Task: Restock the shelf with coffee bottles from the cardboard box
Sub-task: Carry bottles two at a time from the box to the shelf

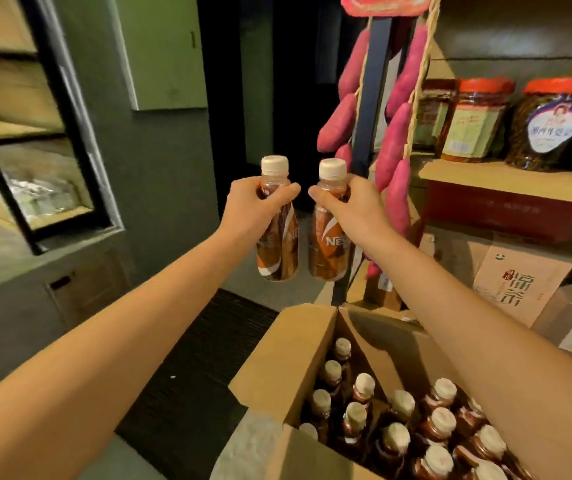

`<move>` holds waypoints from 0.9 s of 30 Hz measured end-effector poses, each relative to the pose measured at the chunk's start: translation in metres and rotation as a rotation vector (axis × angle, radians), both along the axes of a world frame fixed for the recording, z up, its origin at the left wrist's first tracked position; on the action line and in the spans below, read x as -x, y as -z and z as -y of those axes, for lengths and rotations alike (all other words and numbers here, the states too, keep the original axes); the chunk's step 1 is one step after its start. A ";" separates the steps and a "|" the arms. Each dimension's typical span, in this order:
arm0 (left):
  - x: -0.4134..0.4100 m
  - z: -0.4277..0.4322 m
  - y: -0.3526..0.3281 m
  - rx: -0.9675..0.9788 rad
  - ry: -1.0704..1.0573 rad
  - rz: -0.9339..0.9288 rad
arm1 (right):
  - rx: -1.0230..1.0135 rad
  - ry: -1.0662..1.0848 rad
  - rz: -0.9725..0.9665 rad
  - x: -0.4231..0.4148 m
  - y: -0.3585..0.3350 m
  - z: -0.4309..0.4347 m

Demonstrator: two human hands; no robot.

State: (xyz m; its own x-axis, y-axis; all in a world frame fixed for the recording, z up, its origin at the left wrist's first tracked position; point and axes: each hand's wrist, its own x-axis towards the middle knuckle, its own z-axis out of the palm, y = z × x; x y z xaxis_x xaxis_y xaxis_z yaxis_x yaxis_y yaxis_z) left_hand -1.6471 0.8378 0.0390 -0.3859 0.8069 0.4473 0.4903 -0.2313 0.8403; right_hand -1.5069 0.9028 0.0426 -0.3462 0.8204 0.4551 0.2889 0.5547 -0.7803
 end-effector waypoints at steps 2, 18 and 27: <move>0.027 0.016 -0.007 0.002 -0.044 0.005 | -0.022 -0.068 0.007 0.029 -0.008 0.009; 0.252 0.216 -0.025 -0.089 -0.559 0.087 | 0.037 -0.447 -0.053 0.307 -0.033 0.154; 0.421 0.349 -0.016 -0.034 -0.662 0.074 | 0.117 -0.602 -0.073 0.489 -0.014 0.275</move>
State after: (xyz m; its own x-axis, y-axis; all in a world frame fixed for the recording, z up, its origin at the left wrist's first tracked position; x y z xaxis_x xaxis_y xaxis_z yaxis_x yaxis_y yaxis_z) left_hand -2.0677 0.4883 0.0549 -0.8258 0.3748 0.4214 0.4791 0.0719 0.8748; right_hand -1.9961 0.6279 0.0567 -0.7352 0.5371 0.4136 -0.1044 0.5130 -0.8520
